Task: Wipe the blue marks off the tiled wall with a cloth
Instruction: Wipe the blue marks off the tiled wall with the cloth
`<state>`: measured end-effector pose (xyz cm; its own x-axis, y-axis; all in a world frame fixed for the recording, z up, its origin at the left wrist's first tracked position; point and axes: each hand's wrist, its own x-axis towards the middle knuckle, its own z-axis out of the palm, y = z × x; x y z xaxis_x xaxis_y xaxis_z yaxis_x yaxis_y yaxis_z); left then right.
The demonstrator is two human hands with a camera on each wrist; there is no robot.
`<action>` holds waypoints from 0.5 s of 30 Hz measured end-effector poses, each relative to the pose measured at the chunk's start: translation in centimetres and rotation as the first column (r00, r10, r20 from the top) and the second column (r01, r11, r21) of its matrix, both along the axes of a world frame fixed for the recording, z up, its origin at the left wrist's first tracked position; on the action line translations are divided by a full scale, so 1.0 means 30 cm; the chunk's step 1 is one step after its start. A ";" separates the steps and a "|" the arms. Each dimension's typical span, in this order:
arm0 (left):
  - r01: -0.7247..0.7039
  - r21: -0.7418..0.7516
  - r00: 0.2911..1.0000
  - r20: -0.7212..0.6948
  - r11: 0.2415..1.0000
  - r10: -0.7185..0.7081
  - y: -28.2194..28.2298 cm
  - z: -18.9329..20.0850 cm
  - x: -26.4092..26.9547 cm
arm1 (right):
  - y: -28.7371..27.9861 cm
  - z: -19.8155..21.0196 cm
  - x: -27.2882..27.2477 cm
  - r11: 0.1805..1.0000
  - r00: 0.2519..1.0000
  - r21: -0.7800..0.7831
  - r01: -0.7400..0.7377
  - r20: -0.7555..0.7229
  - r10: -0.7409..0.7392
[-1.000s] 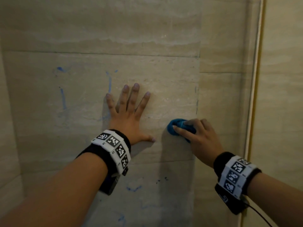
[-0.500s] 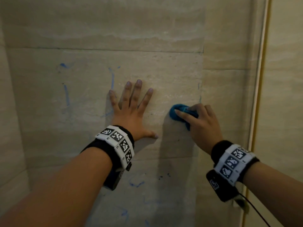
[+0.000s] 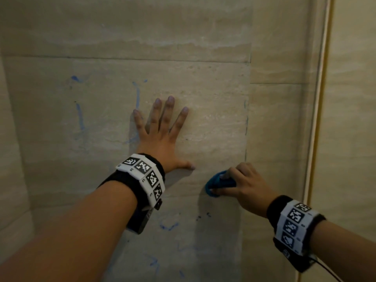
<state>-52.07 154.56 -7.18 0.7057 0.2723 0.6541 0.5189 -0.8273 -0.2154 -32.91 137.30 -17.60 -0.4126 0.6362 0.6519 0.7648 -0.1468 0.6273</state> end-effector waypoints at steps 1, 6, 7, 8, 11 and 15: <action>-0.004 0.000 1.000 -0.003 1.000 0.004 0.000 0.000 0.000 | -0.008 0.001 0.000 1.000 1.000 -0.022 0.009 0.005 -0.009; -0.015 0.003 1.000 -0.016 1.000 0.015 -0.007 0.005 -0.004 | -0.035 0.009 -0.014 0.994 0.998 -0.083 0.066 -0.007 -0.067; -0.018 0.003 1.000 -0.018 1.000 0.018 -0.008 0.005 -0.004 | -0.036 0.010 -0.020 0.993 0.997 -0.084 0.081 -0.006 -0.082; -0.026 0.004 0.999 -0.022 1.000 0.026 -0.010 0.005 -0.004 | -0.038 0.012 -0.026 0.993 0.996 -0.079 0.091 -0.007 -0.092; -0.039 0.007 0.999 -0.035 0.999 0.039 -0.014 0.009 -0.009 | -0.037 0.041 -0.044 0.997 0.995 0.014 0.073 -0.063 -0.072; -0.013 0.057 1.000 0.021 0.998 0.011 0.006 0.016 -0.053 | -0.008 0.153 -0.078 0.956 0.981 0.280 0.089 -0.190 -0.036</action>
<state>-53.64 154.74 -6.70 0.6885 0.2423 0.6836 0.5336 -0.8076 -0.2512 -35.25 137.06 -13.02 -0.2363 0.4326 0.8701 0.8449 -0.3508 0.4038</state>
